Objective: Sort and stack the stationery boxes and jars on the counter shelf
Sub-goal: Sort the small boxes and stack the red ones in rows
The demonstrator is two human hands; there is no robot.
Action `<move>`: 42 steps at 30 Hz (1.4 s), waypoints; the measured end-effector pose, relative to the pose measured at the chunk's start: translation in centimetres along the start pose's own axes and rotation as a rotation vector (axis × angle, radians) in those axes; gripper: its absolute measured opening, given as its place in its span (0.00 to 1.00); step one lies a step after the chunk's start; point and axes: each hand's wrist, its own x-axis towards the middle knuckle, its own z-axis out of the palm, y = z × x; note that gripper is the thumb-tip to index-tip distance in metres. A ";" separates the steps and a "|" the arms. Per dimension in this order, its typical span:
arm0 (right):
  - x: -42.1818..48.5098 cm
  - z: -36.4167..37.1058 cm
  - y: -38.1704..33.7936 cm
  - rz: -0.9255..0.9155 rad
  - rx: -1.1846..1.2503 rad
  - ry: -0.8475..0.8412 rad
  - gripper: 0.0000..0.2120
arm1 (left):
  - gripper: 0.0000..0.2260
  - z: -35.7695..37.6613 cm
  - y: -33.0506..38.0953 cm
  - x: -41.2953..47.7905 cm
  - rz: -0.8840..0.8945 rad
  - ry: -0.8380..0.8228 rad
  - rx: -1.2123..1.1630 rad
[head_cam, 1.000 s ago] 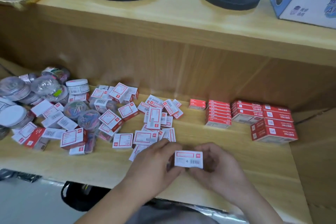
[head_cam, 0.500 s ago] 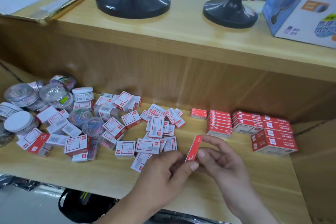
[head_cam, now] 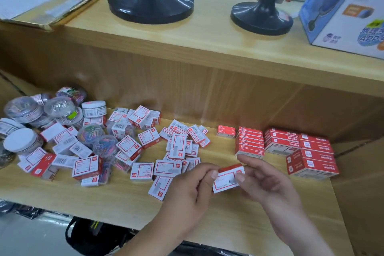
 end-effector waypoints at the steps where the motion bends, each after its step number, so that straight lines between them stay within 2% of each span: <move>1: 0.1 -0.3 0.0 -0.026 -0.052 -0.002 0.17 | 0.09 0.0 0.0 0.2 0.057 0.007 0.068; 3: 0.4 -1.1 0.4 -0.082 -0.159 0.037 0.13 | 0.11 0.3 0.2 0.8 0.077 0.008 0.126; 5: 1.1 -2.4 1.3 -0.111 -0.200 0.138 0.09 | 0.16 0.7 0.1 1.5 -0.015 -0.051 0.128; 7: 2.0 -3.7 2.4 -0.130 -0.220 0.249 0.10 | 0.18 1.3 -0.6 2.2 -0.053 -0.110 0.154; 9: 2.8 -4.7 3.7 -0.169 -0.301 0.318 0.13 | 0.18 2.1 -1.2 3.1 -0.006 -0.151 0.244; 16: 4.9 -6.2 8.8 -0.241 -0.583 0.507 0.15 | 0.07 5.0 -1.8 6.5 0.054 -0.220 0.445; 25: 6.0 -6.2 8.0 -0.329 -0.853 0.430 0.08 | 0.12 7.7 -3.4 9.0 0.115 -0.209 0.497; 30: 6.1 -6.4 8.0 -0.320 -0.890 0.423 0.10 | 0.13 8.0 -3.9 8.9 0.138 -0.171 0.527; 36: 6.2 -6.7 7.7 -0.338 -0.981 0.404 0.06 | 0.14 8.5 -4.1 9.0 0.149 -0.174 0.594; 42: 6.1 -6.4 7.8 -0.344 -0.988 0.410 0.08 | 0.15 8.7 -4.7 9.0 0.168 -0.143 0.616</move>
